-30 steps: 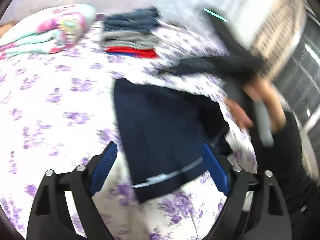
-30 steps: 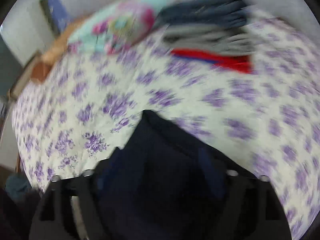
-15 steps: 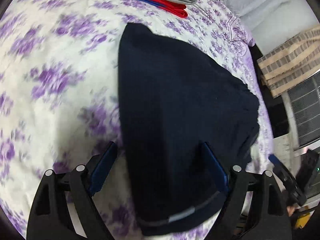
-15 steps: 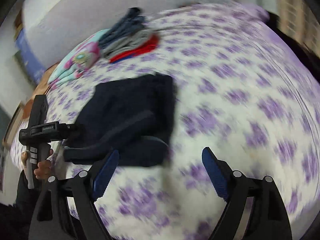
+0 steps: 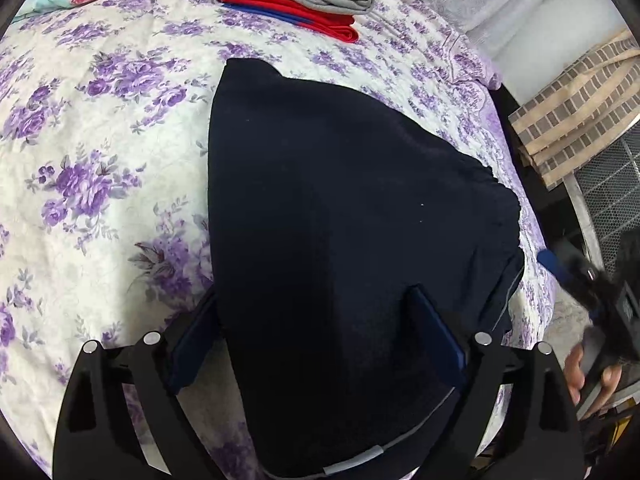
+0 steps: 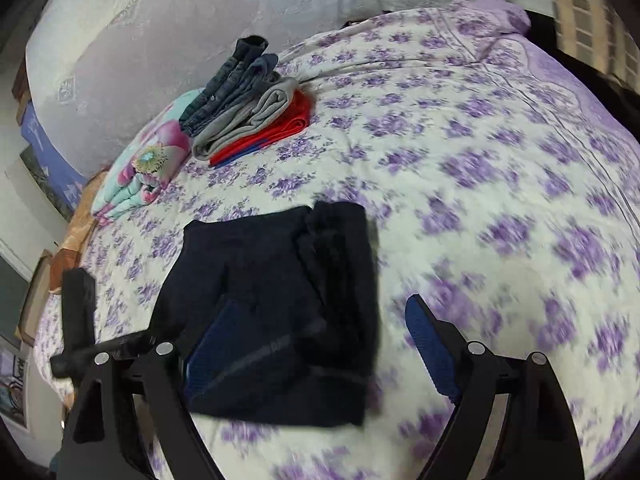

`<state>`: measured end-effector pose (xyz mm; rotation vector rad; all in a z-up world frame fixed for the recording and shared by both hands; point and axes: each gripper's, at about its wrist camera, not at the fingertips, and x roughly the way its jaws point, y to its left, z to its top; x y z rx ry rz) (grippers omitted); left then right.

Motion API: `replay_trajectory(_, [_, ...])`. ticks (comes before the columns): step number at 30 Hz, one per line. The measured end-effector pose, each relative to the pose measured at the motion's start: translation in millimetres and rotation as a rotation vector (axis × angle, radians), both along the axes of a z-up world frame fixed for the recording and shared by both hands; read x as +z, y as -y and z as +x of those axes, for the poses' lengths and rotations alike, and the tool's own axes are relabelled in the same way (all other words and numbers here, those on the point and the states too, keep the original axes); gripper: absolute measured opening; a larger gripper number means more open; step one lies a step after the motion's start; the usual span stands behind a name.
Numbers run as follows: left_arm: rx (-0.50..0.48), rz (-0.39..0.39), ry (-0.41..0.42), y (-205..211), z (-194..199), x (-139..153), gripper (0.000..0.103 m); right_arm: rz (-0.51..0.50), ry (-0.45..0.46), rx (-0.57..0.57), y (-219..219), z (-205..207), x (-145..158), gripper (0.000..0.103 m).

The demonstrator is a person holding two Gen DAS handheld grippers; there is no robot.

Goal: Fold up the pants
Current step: 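Grasp the folded navy pants bundle with both grippers and lift it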

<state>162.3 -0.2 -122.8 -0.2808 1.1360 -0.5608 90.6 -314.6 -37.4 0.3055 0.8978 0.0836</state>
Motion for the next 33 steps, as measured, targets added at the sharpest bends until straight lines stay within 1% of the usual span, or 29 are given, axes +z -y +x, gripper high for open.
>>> replay_trajectory(1, [-0.004, -0.003, 0.010, 0, -1, 0, 0.090, -0.020, -0.014, 0.010, -5, 7, -4, 0.090])
replay_trajectory(3, [-0.013, -0.006, 0.028, 0, -3, -1, 0.092, -0.090, -0.072, 0.017, -15, 21, -18, 0.091])
replay_trajectory(4, [-0.016, -0.007, 0.038, 0, -4, -1, 0.092, -0.140, -0.114, 0.011, -18, 26, -28, 0.094])
replay_trajectory(5, [-0.020, -0.008, 0.046, 1, -5, -2, 0.093, -0.161, -0.163, 0.005, -19, 29, -40, 0.099])
replay_trajectory(6, [-0.025, -0.009, 0.053, 1, -6, -2, 0.093, -0.115, -0.188, 0.008, -17, 29, -49, 0.099])
replay_trajectory(7, [-0.028, -0.012, 0.058, 0, -7, -2, 0.093, -0.026, -0.218, 0.019, -12, 29, -57, 0.099])
replay_trajectory(8, [-0.029, -0.019, 0.059, 0, -8, -2, 0.093, 0.147, -0.276, 0.049, -4, 30, -70, 0.100])
replay_trajectory(9, [-0.031, -0.033, 0.056, -1, -7, -3, 0.093, 0.241, -0.295, 0.056, 1, 30, -75, 0.100])
replay_trajectory(10, [-0.034, -0.053, 0.048, -3, -7, -3, 0.093, 0.263, -0.274, 0.045, 4, 28, -75, 0.100])
replay_trajectory(11, [-0.036, -0.079, 0.038, -5, -6, -3, 0.093, 0.293, -0.265, 0.065, 4, 28, -74, 0.100])
replay_trajectory(12, [-0.038, -0.116, 0.024, -7, -5, -3, 0.093, 0.302, -0.264, 0.078, 3, 29, -74, 0.100])
replay_trajectory(14, [-0.036, -0.155, 0.004, -11, -5, -5, 0.092, 0.280, -0.269, 0.082, 0, 32, -78, 0.100])
replay_trajectory(15, [-0.034, -0.168, -0.006, -13, -5, -6, 0.089, 0.257, -0.262, 0.089, -3, 33, -78, 0.100])
replay_trajectory(16, [-0.027, -0.164, -0.011, -14, -5, -6, 0.085, 0.237, -0.254, 0.095, -6, 34, -78, 0.100])
replay_trajectory(17, [-0.017, -0.152, -0.015, -15, -5, -7, 0.074, 0.218, -0.243, 0.090, -10, 33, -77, 0.100])
replay_trajectory(18, [0.000, -0.137, -0.021, -17, -5, -7, 0.066, 0.200, -0.224, 0.088, -15, 31, -74, 0.090])
replay_trajectory(19, [0.012, -0.138, -0.027, -20, -5, -7, 0.062, 0.159, -0.182, 0.100, -22, 24, -68, 0.082])
replay_trajectory(20, [0.027, -0.144, -0.031, -23, -6, -6, 0.051, 0.142, -0.156, 0.114, -24, 20, -62, 0.065])
replay_trajectory(21, [0.037, -0.143, -0.025, -26, -8, -3, 0.040, 0.119, -0.128, 0.129, -29, 14, -55, 0.053])
replay_trajectory(23, [0.031, -0.134, -0.008, -26, -12, 3, 0.027, 0.071, -0.083, 0.145, -36, 7, -41, 0.044])
replay_trajectory(24, [0.023, -0.128, -0.005, -24, -15, 6, 0.026, 0.054, -0.069, 0.145, -38, 5, -36, 0.041])
replay_trajectory(26, [0.024, -0.088, 0.014, -17, -19, 11, 0.024, 0.014, -0.039, 0.144, -42, -1, -26, 0.038])
replay_trajectory(27, [0.025, -0.063, 0.024, -14, -22, 14, 0.023, 0.003, -0.027, 0.146, -44, -3, -22, 0.037])
replay_trajectory(29, [0.028, -0.047, 0.021, -13, -25, 15, 0.023, 0.002, 0.002, 0.162, -45, -8, -11, 0.036])
replay_trajectory(31, [0.026, -0.039, -0.017, -17, -25, 8, 0.027, 0.016, 0.022, 0.185, -46, -14, -5, 0.035])
replay_trajectory(33, [0.034, -0.055, -0.058, -24, -20, -2, 0.039, -0.001, 0.041, 0.201, -52, -17, 0, 0.035])
